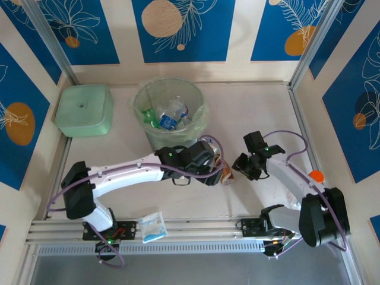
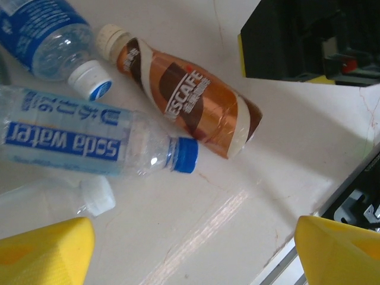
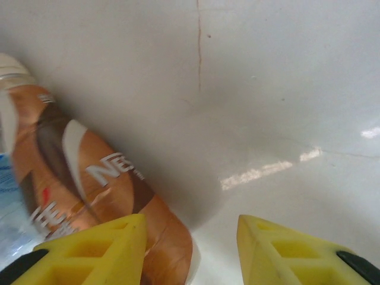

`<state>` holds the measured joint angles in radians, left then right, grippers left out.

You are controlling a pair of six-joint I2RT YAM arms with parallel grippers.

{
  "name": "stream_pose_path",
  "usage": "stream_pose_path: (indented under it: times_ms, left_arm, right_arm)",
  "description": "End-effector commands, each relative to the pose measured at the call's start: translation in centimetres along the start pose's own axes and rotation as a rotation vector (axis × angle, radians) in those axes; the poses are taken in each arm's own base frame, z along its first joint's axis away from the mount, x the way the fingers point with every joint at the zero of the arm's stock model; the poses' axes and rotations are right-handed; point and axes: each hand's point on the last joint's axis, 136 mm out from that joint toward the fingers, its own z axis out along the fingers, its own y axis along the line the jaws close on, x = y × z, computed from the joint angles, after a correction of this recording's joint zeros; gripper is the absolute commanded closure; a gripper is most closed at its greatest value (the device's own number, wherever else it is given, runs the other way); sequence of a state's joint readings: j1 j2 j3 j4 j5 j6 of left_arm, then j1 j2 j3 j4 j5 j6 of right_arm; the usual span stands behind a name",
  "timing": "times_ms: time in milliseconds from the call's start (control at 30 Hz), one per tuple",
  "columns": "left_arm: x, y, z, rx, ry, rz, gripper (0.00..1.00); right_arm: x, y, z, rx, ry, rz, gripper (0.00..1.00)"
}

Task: Put the plastic bottles in the bin

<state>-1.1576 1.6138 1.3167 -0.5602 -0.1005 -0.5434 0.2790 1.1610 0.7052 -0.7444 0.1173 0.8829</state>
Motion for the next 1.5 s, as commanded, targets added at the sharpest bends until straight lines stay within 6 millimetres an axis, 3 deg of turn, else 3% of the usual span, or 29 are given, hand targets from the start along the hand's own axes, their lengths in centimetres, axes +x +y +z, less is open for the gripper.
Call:
stream_pose_path:
  times_ms: [0,167,333,533,667,767,900,1000,1100,1300,1467]
  left_arm:
    - [-1.6,-2.5,0.7,0.039,-0.015,0.043,0.12]
    - [-2.6,-3.6,3.4,-0.005,-0.001,0.061,0.11]
    - [-2.6,-3.9,6.4,-0.053,0.042,0.053,0.14]
    - [-2.0,-2.3,9.3,-0.16,0.084,0.057,0.12]
    - [-1.9,-2.2,9.4,-0.166,0.086,0.053,0.12]
    - [-2.7,-3.0,7.0,-0.111,0.039,0.039,0.13]
    - [-3.8,-3.2,0.7,-0.044,-0.058,0.007,0.12]
    - [-3.6,-1.6,-4.0,-0.054,-0.121,-0.006,0.1]
    - [-2.8,0.6,-7.1,-0.086,-0.144,-0.023,0.1]
    - [-1.5,4.5,-10.3,-0.125,-0.175,-0.091,0.12]
    - [-1.3,6.0,-11.7,-0.109,-0.205,-0.142,0.14]
  right_arm:
    - [-0.4,-1.2,-3.1,0.022,-0.064,0.053,0.55]
    - [-2.6,-3.0,-9.0,0.017,-0.232,0.142,0.54]
    - [-3.5,-5.3,-12.4,0.049,-0.337,0.234,0.51]
    - [-3.5,-5.9,-13.9,0.02,-0.38,0.272,0.47]
    - [-3.8,-4.1,-13.1,-0.039,-0.33,0.198,0.4]
    - [-4.1,-1.4,-11.5,-0.128,-0.243,0.102,0.34]
    - [-3.8,0.3,-9.0,-0.139,-0.141,0.002,0.3]
    - [-2.9,2.4,-6.9,-0.152,-0.062,-0.11,0.26]
    - [-1.3,4.5,-4.5,-0.141,0.013,-0.22,0.21]
    - [0.4,5.1,0.2,-0.009,0.084,-0.299,0.21]
    - [1.6,5.2,2.8,0.025,0.134,-0.331,0.22]
